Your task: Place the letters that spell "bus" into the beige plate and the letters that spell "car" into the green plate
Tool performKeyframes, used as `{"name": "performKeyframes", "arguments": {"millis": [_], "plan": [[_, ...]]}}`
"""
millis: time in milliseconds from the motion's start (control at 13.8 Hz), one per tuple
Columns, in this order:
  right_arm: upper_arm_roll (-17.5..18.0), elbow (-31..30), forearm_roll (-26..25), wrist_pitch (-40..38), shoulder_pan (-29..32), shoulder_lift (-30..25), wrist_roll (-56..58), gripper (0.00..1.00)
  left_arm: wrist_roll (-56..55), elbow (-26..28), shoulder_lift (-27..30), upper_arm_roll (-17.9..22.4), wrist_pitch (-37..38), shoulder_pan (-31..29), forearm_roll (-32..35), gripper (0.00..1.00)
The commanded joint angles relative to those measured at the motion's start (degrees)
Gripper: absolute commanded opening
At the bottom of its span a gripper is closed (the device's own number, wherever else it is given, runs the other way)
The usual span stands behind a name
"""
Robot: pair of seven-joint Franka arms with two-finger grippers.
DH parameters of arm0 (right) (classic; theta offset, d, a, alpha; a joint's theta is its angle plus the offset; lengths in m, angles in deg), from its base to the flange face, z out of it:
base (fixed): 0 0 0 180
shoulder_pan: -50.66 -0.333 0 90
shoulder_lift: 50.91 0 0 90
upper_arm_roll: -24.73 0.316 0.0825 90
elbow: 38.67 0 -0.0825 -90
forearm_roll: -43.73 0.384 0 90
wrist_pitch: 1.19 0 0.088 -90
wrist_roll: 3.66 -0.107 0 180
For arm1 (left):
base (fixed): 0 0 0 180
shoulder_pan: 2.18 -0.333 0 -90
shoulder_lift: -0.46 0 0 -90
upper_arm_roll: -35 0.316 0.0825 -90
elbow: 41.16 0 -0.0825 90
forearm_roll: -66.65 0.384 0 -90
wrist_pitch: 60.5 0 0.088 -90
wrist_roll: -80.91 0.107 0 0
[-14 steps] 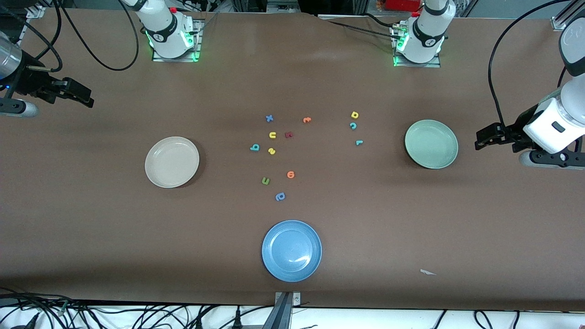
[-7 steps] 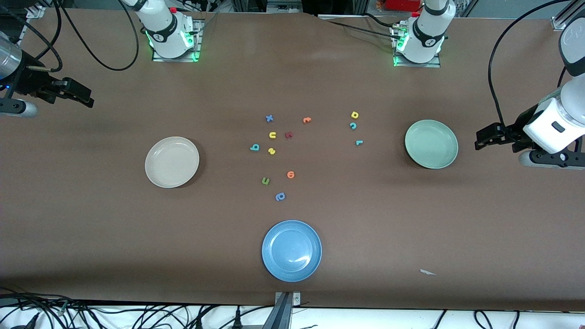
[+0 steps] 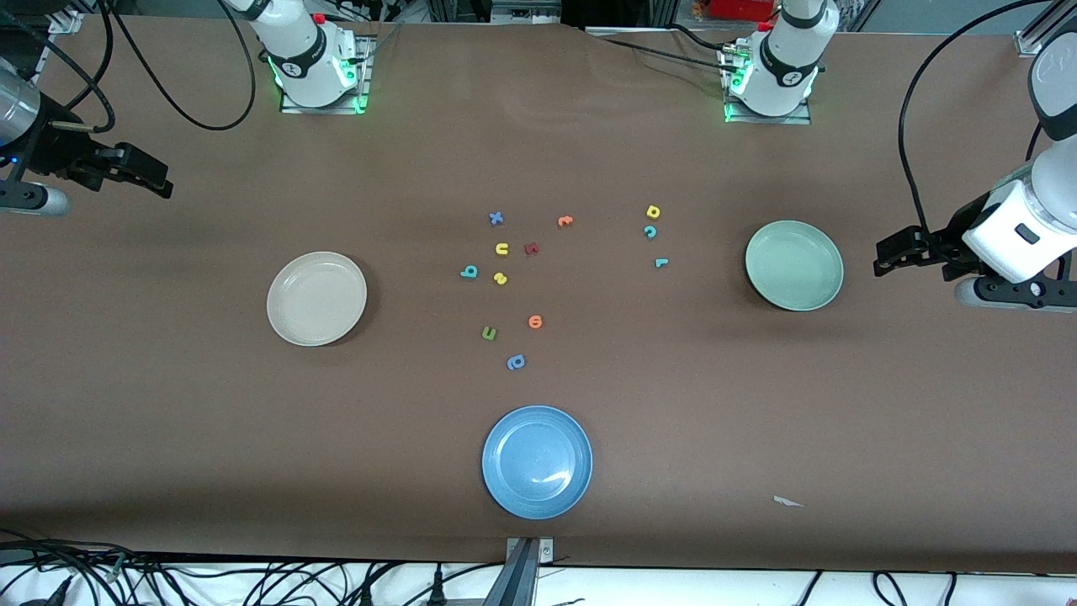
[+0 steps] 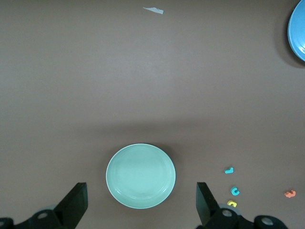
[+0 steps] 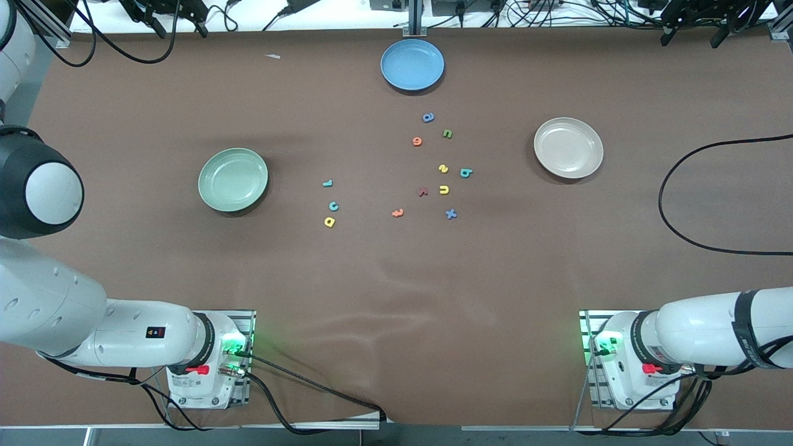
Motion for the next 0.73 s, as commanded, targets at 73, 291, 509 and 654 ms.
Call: {"name": "performKeyframes", "arguments": {"millis": [73, 291, 509, 654], "plan": [[-0.08, 0.05, 0.68, -0.85, -0.10, -0.91, 0.40, 1.00, 0.94, -1.50, -0.60, 0.06, 0.40, 0.05, -0.34, 1.00], [-0.08, 0.05, 0.68, -0.85, -0.10, -0.91, 0.40, 1.00, 1.03, -1.50, -0.60, 0.06, 0.40, 0.05, -0.34, 1.00], [0.01, 0.05, 0.24, -0.76, -0.10, -0.73, 0.40, 1.00, 0.94, -1.50, -0.60, 0.06, 0.40, 0.05, -0.34, 1.00], [1.50, 0.05, 0.07, -0.41, -0.19, -0.73, 0.40, 1.00, 0.94, -1.50, -0.60, 0.06, 0.40, 0.05, -0.34, 1.00]]}}
